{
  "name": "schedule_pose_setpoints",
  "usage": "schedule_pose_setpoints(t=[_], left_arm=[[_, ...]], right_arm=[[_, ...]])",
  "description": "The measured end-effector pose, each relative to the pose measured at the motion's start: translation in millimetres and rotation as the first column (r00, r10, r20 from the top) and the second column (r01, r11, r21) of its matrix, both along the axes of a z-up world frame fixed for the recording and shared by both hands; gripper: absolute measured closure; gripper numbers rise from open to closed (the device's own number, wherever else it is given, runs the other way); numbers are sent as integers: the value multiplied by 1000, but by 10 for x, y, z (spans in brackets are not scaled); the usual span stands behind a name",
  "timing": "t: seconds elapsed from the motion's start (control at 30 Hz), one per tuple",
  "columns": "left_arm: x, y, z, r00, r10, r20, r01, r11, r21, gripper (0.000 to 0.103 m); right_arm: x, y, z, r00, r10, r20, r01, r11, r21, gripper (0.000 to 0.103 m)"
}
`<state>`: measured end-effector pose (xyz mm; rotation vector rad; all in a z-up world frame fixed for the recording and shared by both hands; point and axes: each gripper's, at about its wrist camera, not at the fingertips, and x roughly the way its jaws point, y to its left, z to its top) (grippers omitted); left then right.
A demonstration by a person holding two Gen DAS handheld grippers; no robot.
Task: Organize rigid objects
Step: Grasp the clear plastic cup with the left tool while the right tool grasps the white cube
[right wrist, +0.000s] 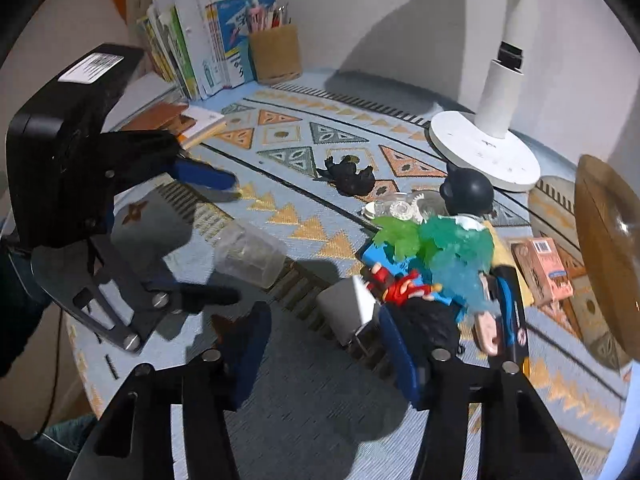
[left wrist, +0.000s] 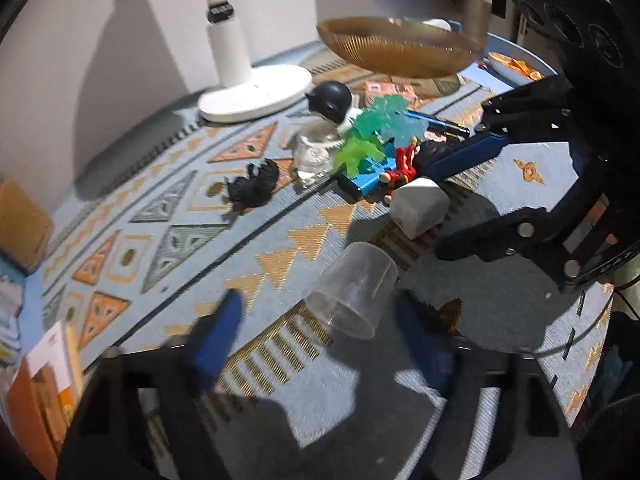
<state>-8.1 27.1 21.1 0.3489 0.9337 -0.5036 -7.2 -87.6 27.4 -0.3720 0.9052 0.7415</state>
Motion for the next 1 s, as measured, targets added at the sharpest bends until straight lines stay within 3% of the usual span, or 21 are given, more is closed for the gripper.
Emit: schedule_pose_setpoints(t=[0.13,0.27,0.37,0.5,0.57,0.6,0.7,0.77,0.83,0.93,0.97,1.0], left_arm=[[75,-41,-48,999,-17,-27,16,1000,-23,37],[74,-90,-40,999,-28,-40,26,997,-68,63],[55,-73,-22,999,3,-42,-6,996,-91,62],[-45,1,41,995,91,-47,-96,986,-135,62],[-134,3,91,989,142,-49,-148,976,-158,62],[-156,-1,101,988,150,-49,-156,974,-165,62],[-253,-107,152,984,175,-39,-179,965,-193,62],[-283,-231,170,981,192,-22,-193,961,-198,62],[-284,-328,150,981,194,-13,-193,963,-190,62],[-288,-424,93,982,185,-30,-187,965,-185,62],[-285,-432,80,982,184,-44,-189,963,-192,62],[-293,-440,78,982,184,-49,-190,962,-195,62]], right_arm=[[134,3,-52,999,3,-42,-3,1000,-3,52],[129,82,-69,999,24,-21,-25,999,-27,52],[97,39,-62,999,17,-34,-16,1000,13,66],[-16,-147,-29,996,-59,-66,64,995,75,66],[-110,-376,31,985,-147,-91,157,981,114,66],[-153,-489,62,976,-199,-90,209,971,119,66],[-227,-899,61,906,-419,-61,422,905,57,66],[-226,-1141,-38,863,-500,-69,503,864,32,66],[-278,-1273,-59,866,-491,-99,499,862,91,65],[-397,-1232,-50,883,-465,-66,469,878,91,65],[-409,-1210,-53,890,-452,-54,455,886,83,63],[-413,-1191,-65,897,-439,-56,443,893,76,51]])
